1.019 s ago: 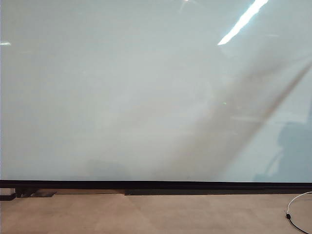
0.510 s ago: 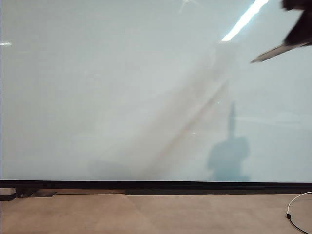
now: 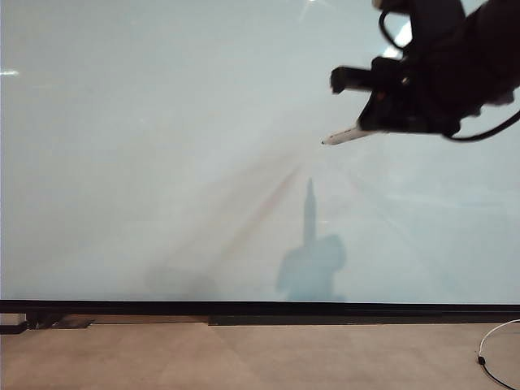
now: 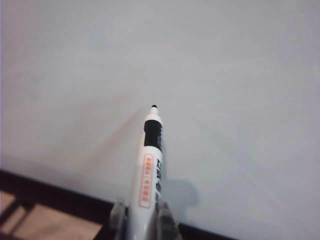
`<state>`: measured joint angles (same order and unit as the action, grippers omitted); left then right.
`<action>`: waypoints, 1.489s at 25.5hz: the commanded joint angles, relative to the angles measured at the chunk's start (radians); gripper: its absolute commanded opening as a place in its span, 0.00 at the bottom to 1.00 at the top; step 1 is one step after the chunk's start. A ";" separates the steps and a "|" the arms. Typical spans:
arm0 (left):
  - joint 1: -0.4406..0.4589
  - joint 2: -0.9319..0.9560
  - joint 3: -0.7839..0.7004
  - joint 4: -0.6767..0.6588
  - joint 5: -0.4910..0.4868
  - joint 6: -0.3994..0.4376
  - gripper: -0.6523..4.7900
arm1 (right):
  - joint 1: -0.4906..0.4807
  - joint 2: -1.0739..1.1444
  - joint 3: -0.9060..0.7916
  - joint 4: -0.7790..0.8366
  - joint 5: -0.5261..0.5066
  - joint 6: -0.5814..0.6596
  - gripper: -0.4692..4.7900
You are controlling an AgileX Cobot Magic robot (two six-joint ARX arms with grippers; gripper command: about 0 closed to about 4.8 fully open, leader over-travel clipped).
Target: Pick up the pen on the shelf to the right of the whiteboard and draw a straight line.
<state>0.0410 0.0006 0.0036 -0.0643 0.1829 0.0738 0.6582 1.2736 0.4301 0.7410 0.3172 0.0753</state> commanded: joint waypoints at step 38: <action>-0.001 0.000 0.003 0.014 0.050 -0.003 0.11 | 0.019 0.309 0.094 0.328 -0.049 -0.024 0.08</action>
<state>0.0410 0.0002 0.0036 -0.0639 0.2264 0.0734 0.6777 1.5845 0.5167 1.0313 0.2516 0.0544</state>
